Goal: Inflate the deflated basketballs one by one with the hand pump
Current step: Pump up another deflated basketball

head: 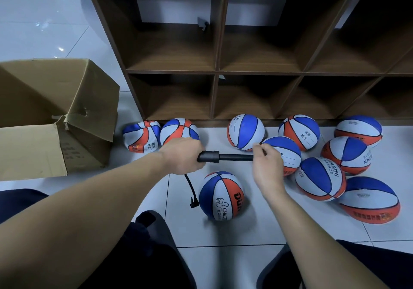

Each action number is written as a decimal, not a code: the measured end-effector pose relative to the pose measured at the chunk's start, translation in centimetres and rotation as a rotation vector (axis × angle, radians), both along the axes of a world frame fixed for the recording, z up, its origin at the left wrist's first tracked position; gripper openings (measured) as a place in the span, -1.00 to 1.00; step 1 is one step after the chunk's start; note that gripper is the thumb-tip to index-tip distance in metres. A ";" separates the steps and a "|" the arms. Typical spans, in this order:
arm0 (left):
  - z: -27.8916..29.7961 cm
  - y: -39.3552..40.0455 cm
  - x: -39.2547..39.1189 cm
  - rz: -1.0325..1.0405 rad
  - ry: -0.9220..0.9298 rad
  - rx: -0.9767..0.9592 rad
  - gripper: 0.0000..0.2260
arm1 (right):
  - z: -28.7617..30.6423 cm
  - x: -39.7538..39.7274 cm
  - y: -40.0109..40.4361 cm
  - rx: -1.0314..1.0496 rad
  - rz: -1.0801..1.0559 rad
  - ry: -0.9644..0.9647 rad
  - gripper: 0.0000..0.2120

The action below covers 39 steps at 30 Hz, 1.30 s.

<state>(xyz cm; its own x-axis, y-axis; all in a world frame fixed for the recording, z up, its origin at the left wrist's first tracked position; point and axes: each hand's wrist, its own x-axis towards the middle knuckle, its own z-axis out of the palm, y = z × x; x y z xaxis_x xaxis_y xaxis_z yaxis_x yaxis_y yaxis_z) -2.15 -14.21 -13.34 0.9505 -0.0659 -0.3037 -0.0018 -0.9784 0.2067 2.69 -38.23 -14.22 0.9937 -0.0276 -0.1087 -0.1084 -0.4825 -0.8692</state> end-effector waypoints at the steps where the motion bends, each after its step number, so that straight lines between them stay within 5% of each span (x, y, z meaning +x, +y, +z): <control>1: -0.1 0.4 -0.1 0.009 0.017 0.008 -0.84 | -0.2 0.4 -0.7 0.004 -0.018 0.018 -0.65; 9: 0.0 0.0 0.2 -0.004 0.014 0.026 -0.87 | -0.3 0.0 -0.1 0.037 -0.136 0.006 -0.65; 31: 0.4 -2.9 0.2 -0.132 -0.045 0.058 -0.86 | -0.6 -3.8 3.8 0.024 0.074 0.046 -0.71; 39: -0.3 -0.4 -0.1 -0.020 -0.026 -0.009 -0.81 | 0.7 -0.1 0.4 -0.063 0.020 0.002 -0.66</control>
